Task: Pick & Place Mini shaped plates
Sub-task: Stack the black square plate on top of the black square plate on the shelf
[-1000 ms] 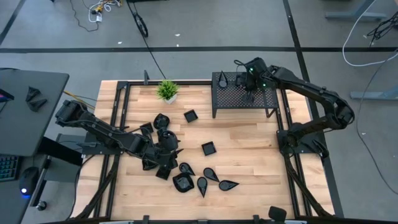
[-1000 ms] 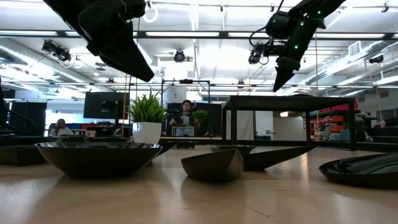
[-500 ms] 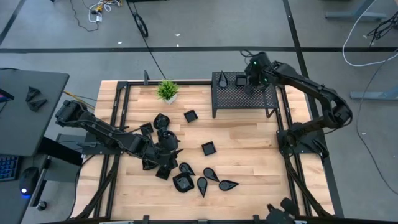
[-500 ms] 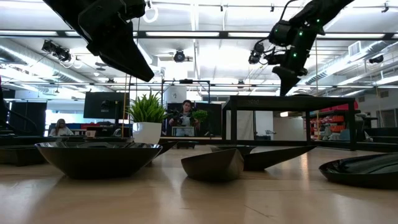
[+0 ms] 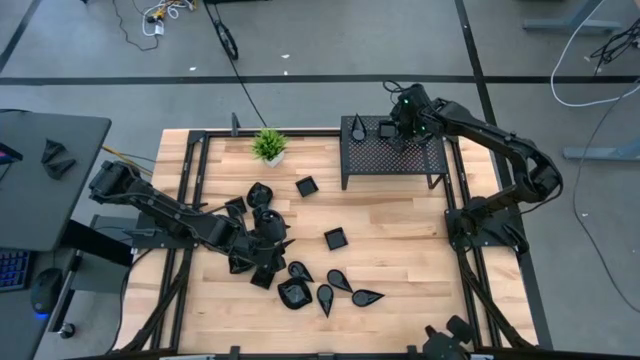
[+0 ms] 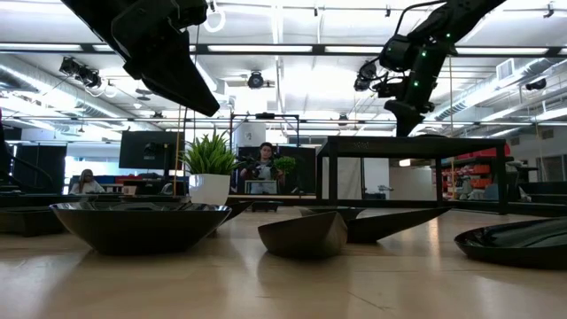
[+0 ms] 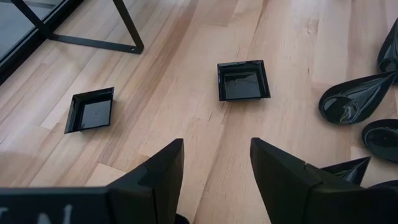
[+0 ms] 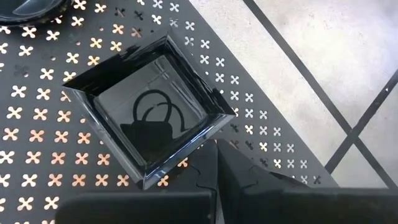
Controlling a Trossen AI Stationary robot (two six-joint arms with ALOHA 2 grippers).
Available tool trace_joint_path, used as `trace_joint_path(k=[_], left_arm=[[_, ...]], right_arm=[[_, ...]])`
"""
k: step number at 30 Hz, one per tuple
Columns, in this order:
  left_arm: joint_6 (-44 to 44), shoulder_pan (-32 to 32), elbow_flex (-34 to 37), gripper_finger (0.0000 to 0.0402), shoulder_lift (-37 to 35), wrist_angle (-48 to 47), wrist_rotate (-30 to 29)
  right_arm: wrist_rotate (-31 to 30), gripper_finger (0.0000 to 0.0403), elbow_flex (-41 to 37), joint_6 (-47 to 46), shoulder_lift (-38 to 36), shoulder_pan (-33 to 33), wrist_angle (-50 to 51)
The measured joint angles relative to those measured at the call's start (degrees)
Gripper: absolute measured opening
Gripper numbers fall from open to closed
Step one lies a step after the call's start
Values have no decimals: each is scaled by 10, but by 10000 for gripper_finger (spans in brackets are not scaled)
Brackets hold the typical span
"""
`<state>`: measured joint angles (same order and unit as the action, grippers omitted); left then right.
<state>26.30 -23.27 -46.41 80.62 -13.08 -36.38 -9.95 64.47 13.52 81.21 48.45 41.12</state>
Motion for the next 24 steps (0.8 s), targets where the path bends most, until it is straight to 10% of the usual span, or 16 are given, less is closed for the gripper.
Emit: trace_joint_path(k=[24], left_arm=[[0, 0, 0, 193, 0, 0, 0]], right_arm=[[0, 4, 0, 17, -23, -16, -28]])
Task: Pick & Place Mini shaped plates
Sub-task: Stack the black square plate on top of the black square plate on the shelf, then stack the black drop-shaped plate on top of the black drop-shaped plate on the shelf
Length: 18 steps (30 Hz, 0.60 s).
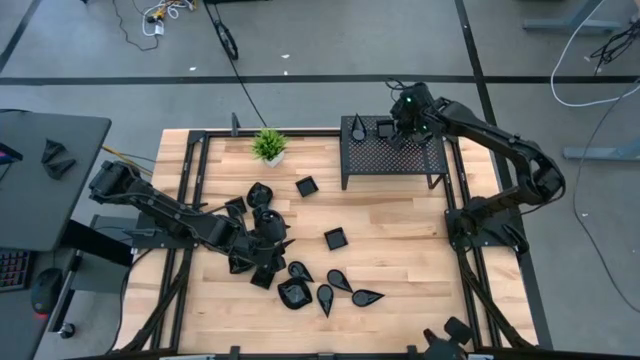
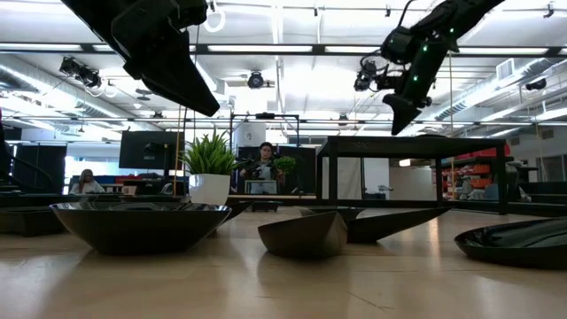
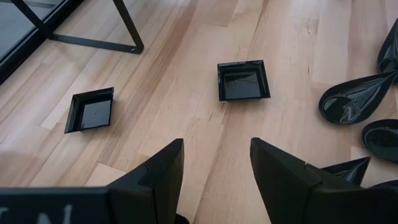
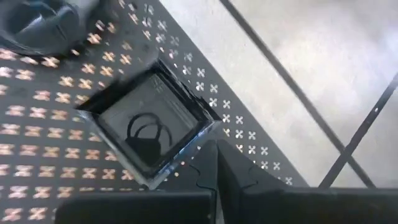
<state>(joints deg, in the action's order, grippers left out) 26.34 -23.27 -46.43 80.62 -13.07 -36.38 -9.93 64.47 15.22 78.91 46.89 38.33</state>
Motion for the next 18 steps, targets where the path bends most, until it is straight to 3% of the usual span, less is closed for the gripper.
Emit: trace_joint_path(k=[8, 18], left_arm=[[1, 0, 0, 193, 0, 0, 0], [5, -6, 0, 193, 0, 0, 0]], right_arm=[[-2, 4, 0, -70, -69, -132, -2], [5, 9, 0, -132, -68, -456, 2]])
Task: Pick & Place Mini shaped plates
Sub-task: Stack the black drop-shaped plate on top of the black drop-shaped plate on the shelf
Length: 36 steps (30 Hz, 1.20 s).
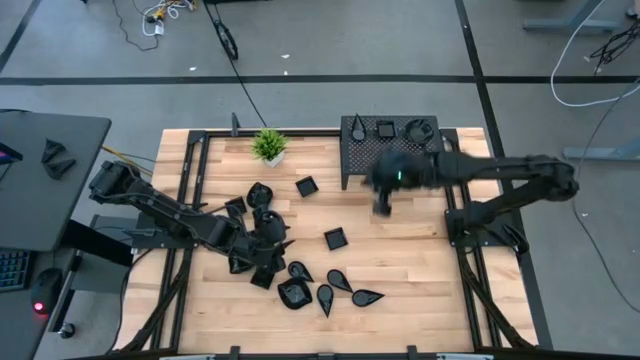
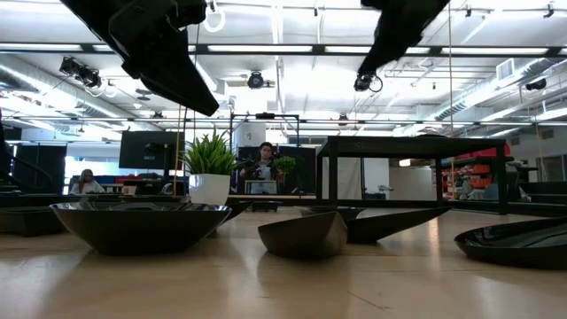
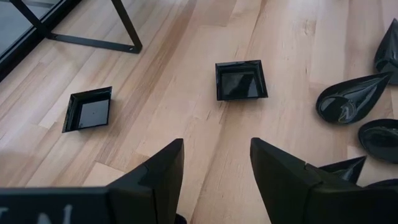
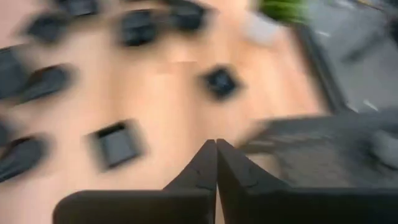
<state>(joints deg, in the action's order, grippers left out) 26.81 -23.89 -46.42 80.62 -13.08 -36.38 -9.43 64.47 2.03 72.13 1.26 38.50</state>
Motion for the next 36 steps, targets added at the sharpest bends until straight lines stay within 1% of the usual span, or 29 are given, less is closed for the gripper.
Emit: trace_joint_path(k=[4, 8, 10, 13, 17, 20, 22, 27, 33, 36], left_arm=[[0, -1, 0, 193, 0, 0, 0], [0, -1, 0, 193, 0, 0, 0], [0, -1, 0, 193, 0, 0, 0], [0, -1, 0, 193, 0, 0, 0], [-2, -1, 0, 193, 0, 0, 0], [-5, -1, 0, 193, 0, 0, 0], [-8, -1, 0, 193, 0, 0, 0], [-9, 0, 0, 193, 0, 0, 0], [-11, 0, 0, 193, 0, 0, 0], [-11, 0, 0, 193, 0, 0, 0]], right_arm=[[14, 32, 0, -35, 8, -115, 9], [46, 78, 0, -101, 20, -205, 10], [63, 111, 0, -141, 34, -241, 9], [65, 165, -12, -193, 59, -286, -4], [73, 230, -57, -207, 95, -341, -65], [76, 259, -81, -217, 125, -376, -118], [69, 270, -88, -220, 149, -391, -131], [14, 274, -88, -222, 212, -411, -137], [8, 273, -88, -226, 271, -412, -155], [-10, 271, -88, -231, 290, -411, -154]])
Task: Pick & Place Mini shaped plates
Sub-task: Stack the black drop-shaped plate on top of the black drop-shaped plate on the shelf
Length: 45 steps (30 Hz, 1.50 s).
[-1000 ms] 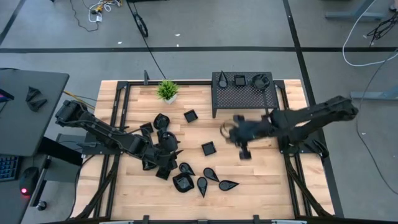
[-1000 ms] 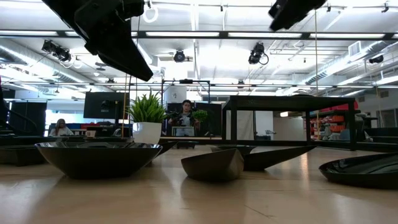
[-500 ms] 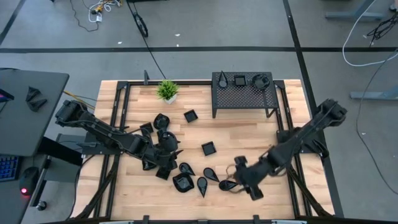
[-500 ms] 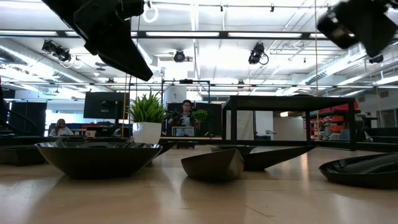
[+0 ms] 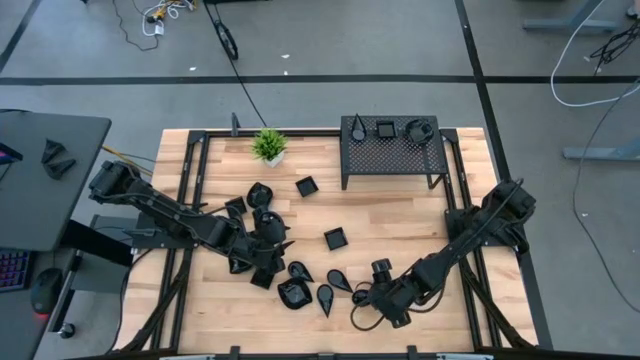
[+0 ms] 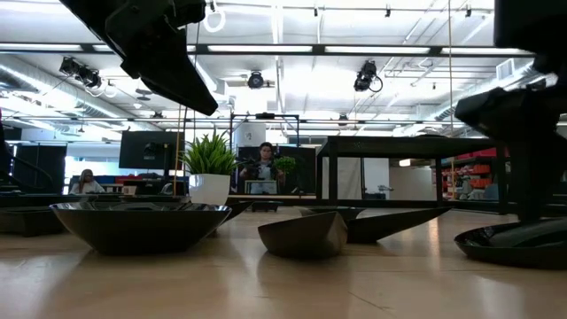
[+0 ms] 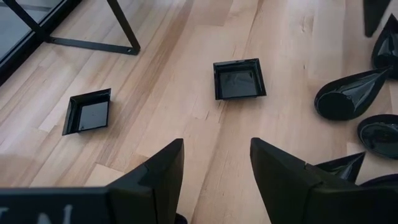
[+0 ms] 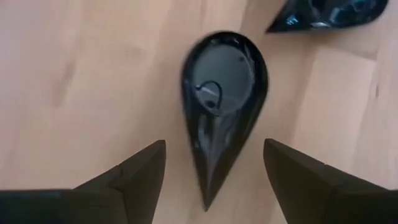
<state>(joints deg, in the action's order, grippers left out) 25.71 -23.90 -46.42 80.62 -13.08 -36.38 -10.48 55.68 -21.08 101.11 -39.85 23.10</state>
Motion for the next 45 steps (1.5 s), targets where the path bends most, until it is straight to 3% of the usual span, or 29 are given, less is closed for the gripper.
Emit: trace_joint_path(k=[11, 17, 23, 26, 30, 37, 40, 45], left_arm=[[0, 0, 0, 193, 0, 0, 0], [1, 0, 0, 193, 0, 0, 0], [2, 0, 0, 193, 0, 0, 0], [2, 0, 0, 193, 0, 0, 0], [2, 0, 0, 193, 0, 0, 0], [3, -1, 0, 193, 0, 0, 0], [3, -2, 0, 193, 0, 0, 0], [2, -2, 0, 193, 0, 0, 0]], right_arm=[[-93, 253, 0, -23, 5, 38, 96], [-170, 245, 0, -122, 5, 79, 114], [-170, 244, 0, -196, -13, 91, 113], [-148, 244, 6, -234, -44, 90, 118], [-49, 244, 9, -280, -91, 86, 86], [130, 244, 10, -209, -79, 38, -143], [159, 243, 10, -205, -51, 17, -207], [153, 216, 10, -218, -3, -3, -202]])
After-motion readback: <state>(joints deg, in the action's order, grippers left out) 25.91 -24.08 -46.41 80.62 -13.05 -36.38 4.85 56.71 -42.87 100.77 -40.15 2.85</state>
